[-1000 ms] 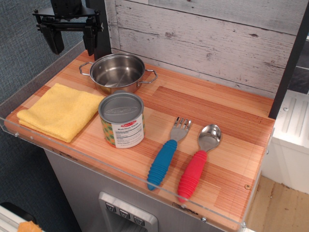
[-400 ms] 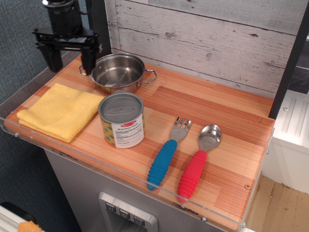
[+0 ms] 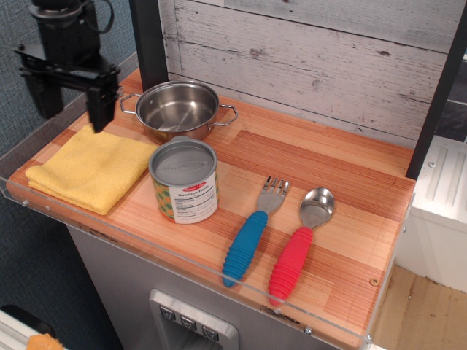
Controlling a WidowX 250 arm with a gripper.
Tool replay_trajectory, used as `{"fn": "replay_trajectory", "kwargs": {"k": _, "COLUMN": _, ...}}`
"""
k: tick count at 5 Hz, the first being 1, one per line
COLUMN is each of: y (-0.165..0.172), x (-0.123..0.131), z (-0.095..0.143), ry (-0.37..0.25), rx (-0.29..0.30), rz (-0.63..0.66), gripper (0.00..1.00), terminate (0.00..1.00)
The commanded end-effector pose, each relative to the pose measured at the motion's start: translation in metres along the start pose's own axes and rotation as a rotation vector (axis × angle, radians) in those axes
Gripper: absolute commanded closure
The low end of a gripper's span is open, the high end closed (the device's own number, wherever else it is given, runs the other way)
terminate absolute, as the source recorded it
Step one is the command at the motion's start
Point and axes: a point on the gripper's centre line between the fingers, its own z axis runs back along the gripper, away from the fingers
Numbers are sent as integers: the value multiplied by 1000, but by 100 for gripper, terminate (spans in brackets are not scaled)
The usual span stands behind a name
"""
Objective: Move the can behind the fork and spoon
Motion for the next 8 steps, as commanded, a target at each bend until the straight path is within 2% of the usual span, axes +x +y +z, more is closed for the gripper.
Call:
{"fn": "replay_trajectory", "kwargs": {"k": 1, "y": -23, "x": -24, "z": 8, "ry": 16, "rx": 132, "rz": -338, "gripper": 0, "terminate": 0}}
{"fn": "replay_trajectory", "kwargs": {"k": 2, "y": -50, "x": -26, "z": 1, "ry": 25, "rx": 129, "rz": -475, "gripper": 0, "terminate": 0}}
{"fn": "replay_trajectory", "kwargs": {"k": 3, "y": -67, "x": -31, "z": -3, "ry": 43, "rx": 68, "rz": -580, "gripper": 0, "terminate": 0}}
{"fn": "replay_trajectory", "kwargs": {"k": 5, "y": -83, "x": -21, "z": -17, "ry": 63, "rx": 74, "rz": -695, "gripper": 0, "terminate": 0}}
{"fn": "replay_trajectory", "kwargs": {"k": 6, "y": -85, "x": -14, "z": -23, "ry": 32, "rx": 93, "rz": -712, "gripper": 0, "terminate": 0}}
{"fn": "replay_trajectory", "kwargs": {"k": 7, "y": -85, "x": -5, "z": -27, "ry": -27, "rx": 76, "rz": -718, "gripper": 0, "terminate": 0}}
{"fn": "replay_trajectory", "kwargs": {"k": 8, "y": -88, "x": 2, "z": -24, "ry": -98, "rx": 27, "rz": -712, "gripper": 0, "terminate": 0}}
